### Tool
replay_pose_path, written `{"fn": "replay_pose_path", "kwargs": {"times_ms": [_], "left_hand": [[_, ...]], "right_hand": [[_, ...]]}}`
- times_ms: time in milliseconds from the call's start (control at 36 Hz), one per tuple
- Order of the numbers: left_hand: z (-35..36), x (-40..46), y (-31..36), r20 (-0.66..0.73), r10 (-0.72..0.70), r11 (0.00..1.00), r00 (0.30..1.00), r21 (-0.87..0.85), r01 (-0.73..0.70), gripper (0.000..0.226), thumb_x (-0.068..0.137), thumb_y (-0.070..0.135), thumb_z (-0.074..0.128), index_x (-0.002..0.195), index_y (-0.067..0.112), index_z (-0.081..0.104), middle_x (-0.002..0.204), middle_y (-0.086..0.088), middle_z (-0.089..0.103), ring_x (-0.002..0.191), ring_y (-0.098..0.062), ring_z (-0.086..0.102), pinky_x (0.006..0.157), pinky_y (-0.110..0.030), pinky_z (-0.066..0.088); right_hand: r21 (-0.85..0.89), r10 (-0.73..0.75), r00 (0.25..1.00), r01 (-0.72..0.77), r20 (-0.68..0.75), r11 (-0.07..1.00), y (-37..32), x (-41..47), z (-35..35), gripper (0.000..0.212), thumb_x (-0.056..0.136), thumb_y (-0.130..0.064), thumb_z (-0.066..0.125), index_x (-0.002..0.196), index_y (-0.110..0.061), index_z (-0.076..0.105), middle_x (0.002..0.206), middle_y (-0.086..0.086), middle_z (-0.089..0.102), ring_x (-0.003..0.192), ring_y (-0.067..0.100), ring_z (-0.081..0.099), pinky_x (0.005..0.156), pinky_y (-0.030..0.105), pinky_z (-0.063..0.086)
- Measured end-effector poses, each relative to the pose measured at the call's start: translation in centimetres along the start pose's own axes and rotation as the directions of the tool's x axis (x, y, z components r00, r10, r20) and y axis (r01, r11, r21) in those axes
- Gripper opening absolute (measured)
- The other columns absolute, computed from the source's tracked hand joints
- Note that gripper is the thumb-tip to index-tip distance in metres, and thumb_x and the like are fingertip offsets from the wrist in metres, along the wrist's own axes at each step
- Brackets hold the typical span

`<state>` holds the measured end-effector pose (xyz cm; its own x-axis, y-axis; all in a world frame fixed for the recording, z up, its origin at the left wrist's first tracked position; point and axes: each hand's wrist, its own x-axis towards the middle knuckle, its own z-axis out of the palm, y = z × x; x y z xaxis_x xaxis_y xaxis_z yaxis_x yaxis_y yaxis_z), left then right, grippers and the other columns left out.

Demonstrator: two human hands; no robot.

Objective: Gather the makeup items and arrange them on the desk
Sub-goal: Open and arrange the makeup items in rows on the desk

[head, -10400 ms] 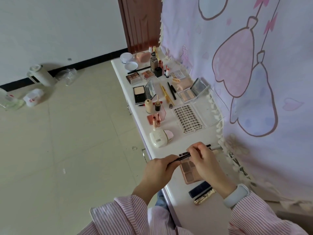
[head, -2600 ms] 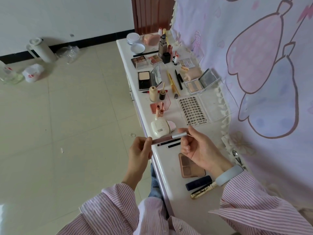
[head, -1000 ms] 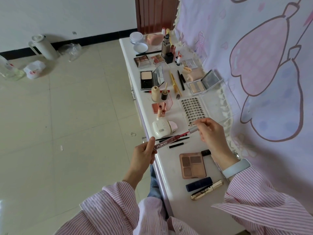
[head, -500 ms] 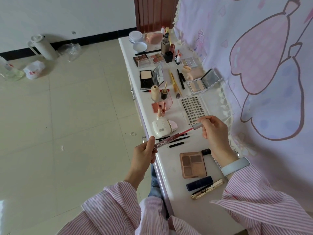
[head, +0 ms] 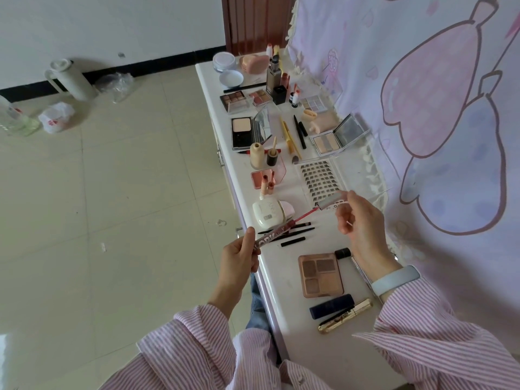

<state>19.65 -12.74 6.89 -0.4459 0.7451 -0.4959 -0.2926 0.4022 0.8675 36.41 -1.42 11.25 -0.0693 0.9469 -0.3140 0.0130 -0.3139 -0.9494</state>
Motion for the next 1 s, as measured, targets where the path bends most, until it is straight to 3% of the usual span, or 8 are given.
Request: {"fn": "replay_pose_path", "kwargs": {"times_ms": [167,306,444,556,667,722,861,1000], "left_hand": [[0.9,0.1,0.4,-0.025,-0.042,0.993,0.999,-0.108,0.040,0.042,0.097,0.033,0.044,0.061,0.012,0.042,0.045,0.010,0.040,0.041,-0.008,0.032,0.043,-0.018,0.031],[2.3,0.1,1.0,0.036,-0.034,0.993,0.999,-0.112,0.037,0.042,0.097,0.031,0.044,0.060,0.010,0.045,0.048,0.004,0.040,0.038,-0.008,0.034,0.042,-0.018,0.032],[3.3,0.4,1.4,0.056,-0.055,0.996,0.997,-0.065,0.058,0.042,0.096,0.037,0.045,0.067,0.009,0.057,0.047,0.002,0.050,0.046,-0.011,0.048,0.054,-0.022,0.041],[3.1,1.3,1.0,-0.013,-0.068,0.998,0.998,-0.009,0.068,0.029,0.097,0.035,0.044,0.100,0.012,0.060,0.083,0.000,0.063,0.076,-0.013,0.060,0.068,-0.025,0.046],[1.6,2.3,-0.7,-0.099,-0.016,0.979,0.995,0.200,0.036,0.017,0.095,0.024,0.048,0.107,0.014,0.055,0.108,-0.007,0.060,0.090,-0.012,0.056,0.082,-0.032,0.049],[0.8,2.9,-1.8,-0.110,0.042,0.941,0.993,0.337,-0.002,0.022,0.094,0.021,0.050,0.115,0.014,0.053,0.120,-0.007,0.054,0.097,-0.013,0.055,0.089,-0.038,0.050],[-0.9,5.0,-2.9,-0.038,0.235,0.694,0.971,0.706,-0.141,0.052,0.091,0.022,0.055,0.139,0.013,0.037,0.141,-0.004,0.038,0.129,-0.022,0.033,0.106,-0.032,0.030],[-1.9,7.6,-2.7,0.096,0.128,0.537,0.987,0.830,-0.150,0.068,0.093,0.036,0.049,0.149,0.022,0.012,0.156,0.004,0.012,0.142,-0.019,0.009,0.113,-0.041,0.022]], "right_hand": [[-0.308,0.119,0.939,-0.015,0.322,0.951,2.6,-2.7,1.3,0.022,0.092,-0.017,0.050,0.109,-0.010,0.063,0.066,-0.006,0.054,0.052,0.004,0.044,0.053,0.017,0.038],[-0.260,0.084,0.923,0.018,0.375,0.965,2.0,-3.2,3.6,0.019,0.090,-0.018,0.057,0.106,-0.016,0.066,0.060,-0.023,0.059,0.056,-0.010,0.050,0.059,0.012,0.038],[-0.185,0.016,0.943,0.049,0.334,0.981,0.9,-2.4,4.3,0.012,0.089,-0.016,0.058,0.090,-0.010,0.068,0.052,-0.019,0.057,0.052,-0.006,0.051,0.056,0.009,0.039],[-0.244,-0.064,0.987,0.099,0.149,0.965,1.2,0.2,3.4,0.017,0.088,-0.022,0.061,0.073,-0.016,0.066,0.048,-0.011,0.049,0.051,0.011,0.038,0.051,0.021,0.030],[-0.399,-0.167,0.985,0.172,0.049,0.901,1.4,4.5,2.6,0.015,0.088,-0.019,0.061,0.077,-0.011,0.067,0.062,0.005,0.062,0.061,0.017,0.050,0.058,0.028,0.041],[-0.470,-0.185,0.981,0.191,0.061,0.862,1.7,6.2,2.7,0.019,0.088,-0.019,0.060,0.089,-0.002,0.069,0.071,0.016,0.065,0.063,0.019,0.052,0.061,0.031,0.043],[-0.562,-0.206,0.972,0.235,0.115,0.793,2.8,8.9,4.0,0.018,0.087,-0.018,0.061,0.090,-0.002,0.069,0.063,0.000,0.060,0.051,0.009,0.044,0.051,0.017,0.036],[-0.604,-0.250,0.949,0.316,0.194,0.732,3.2,9.9,5.5,0.018,0.087,-0.017,0.061,0.097,-0.003,0.069,0.078,0.005,0.067,0.055,0.006,0.049,0.053,0.011,0.040]]}}
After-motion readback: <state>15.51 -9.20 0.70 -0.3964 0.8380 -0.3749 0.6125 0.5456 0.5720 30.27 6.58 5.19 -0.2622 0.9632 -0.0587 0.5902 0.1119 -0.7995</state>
